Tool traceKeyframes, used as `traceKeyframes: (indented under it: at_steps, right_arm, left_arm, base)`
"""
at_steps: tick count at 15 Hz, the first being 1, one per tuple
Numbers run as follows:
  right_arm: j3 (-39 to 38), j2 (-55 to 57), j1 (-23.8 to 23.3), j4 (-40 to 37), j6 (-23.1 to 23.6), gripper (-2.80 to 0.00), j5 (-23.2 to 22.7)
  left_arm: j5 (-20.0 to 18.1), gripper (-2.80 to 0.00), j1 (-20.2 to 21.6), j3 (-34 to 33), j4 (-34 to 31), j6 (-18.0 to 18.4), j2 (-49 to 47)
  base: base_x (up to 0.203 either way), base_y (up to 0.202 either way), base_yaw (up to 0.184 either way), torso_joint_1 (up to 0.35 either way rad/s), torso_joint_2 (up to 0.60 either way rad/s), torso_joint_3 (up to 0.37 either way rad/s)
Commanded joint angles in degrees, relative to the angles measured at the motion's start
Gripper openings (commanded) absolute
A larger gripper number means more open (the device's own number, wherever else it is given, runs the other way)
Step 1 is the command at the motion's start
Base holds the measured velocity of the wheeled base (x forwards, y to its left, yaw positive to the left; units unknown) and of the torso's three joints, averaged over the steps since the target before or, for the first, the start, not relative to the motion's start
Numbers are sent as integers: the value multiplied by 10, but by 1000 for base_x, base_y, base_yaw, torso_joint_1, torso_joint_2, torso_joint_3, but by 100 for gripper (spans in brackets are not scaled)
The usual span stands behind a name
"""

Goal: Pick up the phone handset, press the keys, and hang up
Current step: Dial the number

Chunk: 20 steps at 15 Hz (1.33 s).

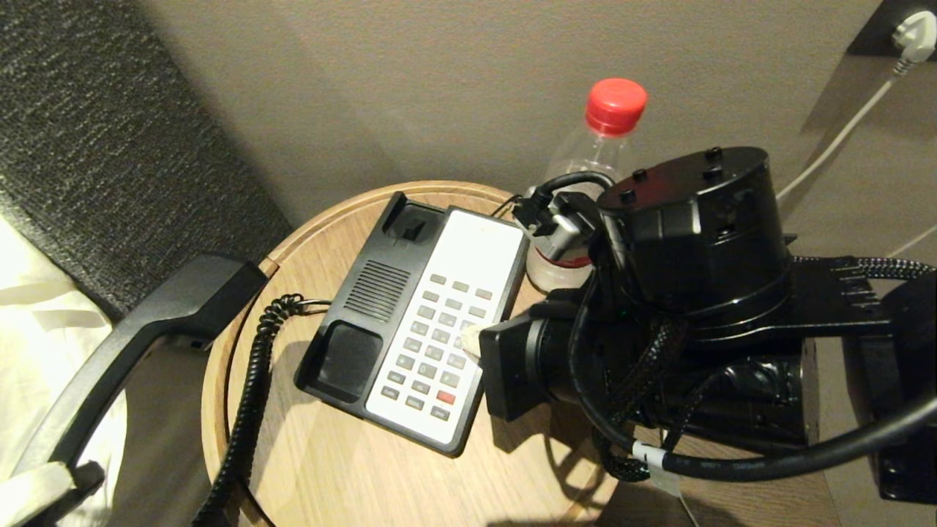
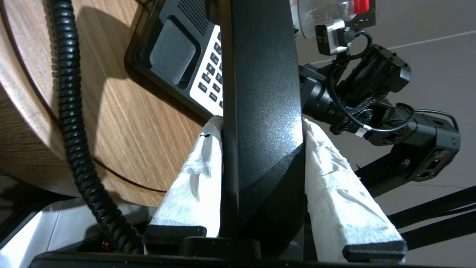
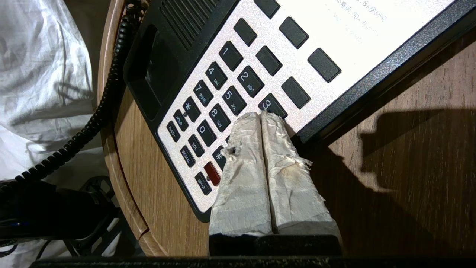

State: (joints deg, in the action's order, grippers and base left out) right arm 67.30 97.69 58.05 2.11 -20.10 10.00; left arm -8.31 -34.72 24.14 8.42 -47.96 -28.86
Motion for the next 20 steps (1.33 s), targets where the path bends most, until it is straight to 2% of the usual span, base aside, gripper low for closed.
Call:
traceKeyframes:
  at_steps: [1, 8, 11, 20]
  right_arm:
    - [-2, 8, 0, -2, 2, -280, 3]
    - [1, 0, 0, 3, -2, -280, 6]
    - [9, -10, 0, 30, -35, -280, -9]
    - [1, -17, 1, 34, -38, -280, -22]
  left_arm:
    - [0, -280, 0, -1, 1, -3, -1]
    - [-9, -280, 0, -2, 1, -3, -1]
    - [-10, -280, 0, -5, 2, -3, 0]
    - [-10, -280, 0, -6, 2, -3, 0]
  base:
    - [0, 0, 0, 0, 0, 0]
    - [0, 0, 0, 0, 0, 0]
    - [0, 0, 0, 0, 0, 0]
    - [0, 0, 0, 0, 0, 0]
